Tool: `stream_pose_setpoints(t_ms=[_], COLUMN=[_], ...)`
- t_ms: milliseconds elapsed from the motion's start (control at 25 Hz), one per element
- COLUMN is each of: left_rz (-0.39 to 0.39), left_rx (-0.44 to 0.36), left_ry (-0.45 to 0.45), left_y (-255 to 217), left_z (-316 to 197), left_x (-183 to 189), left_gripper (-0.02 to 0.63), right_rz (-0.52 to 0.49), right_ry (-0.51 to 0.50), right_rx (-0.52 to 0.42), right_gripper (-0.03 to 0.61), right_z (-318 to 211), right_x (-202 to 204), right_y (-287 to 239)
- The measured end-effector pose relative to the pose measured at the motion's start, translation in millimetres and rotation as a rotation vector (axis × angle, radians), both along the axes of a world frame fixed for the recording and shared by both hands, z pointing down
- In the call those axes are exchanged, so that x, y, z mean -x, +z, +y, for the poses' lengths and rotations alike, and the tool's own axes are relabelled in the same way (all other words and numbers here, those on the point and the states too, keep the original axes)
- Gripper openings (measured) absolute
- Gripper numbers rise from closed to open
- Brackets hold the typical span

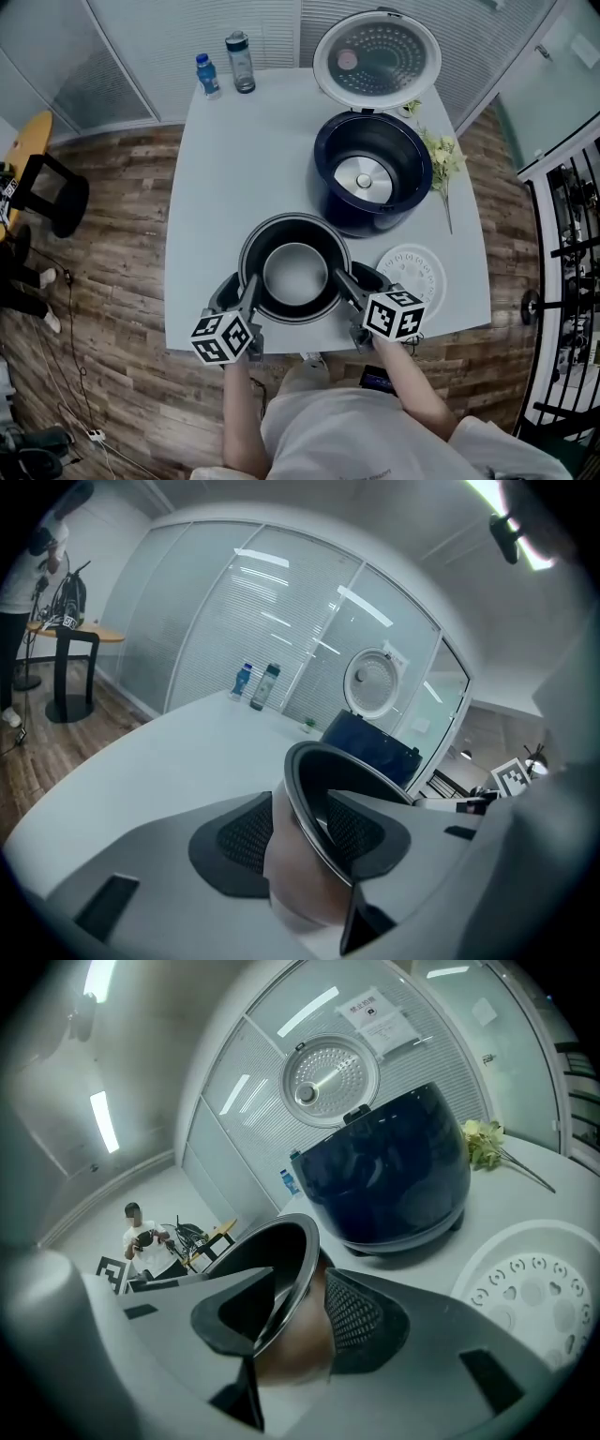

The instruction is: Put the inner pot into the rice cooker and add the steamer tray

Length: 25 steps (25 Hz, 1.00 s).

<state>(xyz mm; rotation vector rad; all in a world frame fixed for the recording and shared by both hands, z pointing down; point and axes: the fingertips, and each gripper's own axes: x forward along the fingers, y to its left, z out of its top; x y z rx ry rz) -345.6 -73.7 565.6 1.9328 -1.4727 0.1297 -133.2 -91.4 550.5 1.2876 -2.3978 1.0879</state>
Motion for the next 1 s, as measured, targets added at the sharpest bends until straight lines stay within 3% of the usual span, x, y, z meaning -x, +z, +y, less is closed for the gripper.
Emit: stream_pose_setpoints(t_ms=[160, 240, 680, 1000], left_rz=[0.032, 0.033, 0.063, 0.083], left_rx=[-0.018, -0.027, -0.008, -0.05], left_ry=[0.0, -0.013, -0.073, -0.096], left_y=[-3, -4, -2, -19], left_z=[0, 0, 5, 9], left_x=[-3, -2, 2, 5], left_gripper=[0.128, 0.126, 0.104, 0.1], right_rz=[-0.021, -0.035, -0.006, -0.012], right_ry=[-0.013, -0.025, -0.053, -0.081], right_rx=[0.024, 0.034, 0.023, -0.027], right_gripper=[0.146, 0.121, 0.114, 0.112], right_z=[0, 0, 3, 5], right_x=[3, 6, 7, 11], right_y=[2, 1, -3, -23])
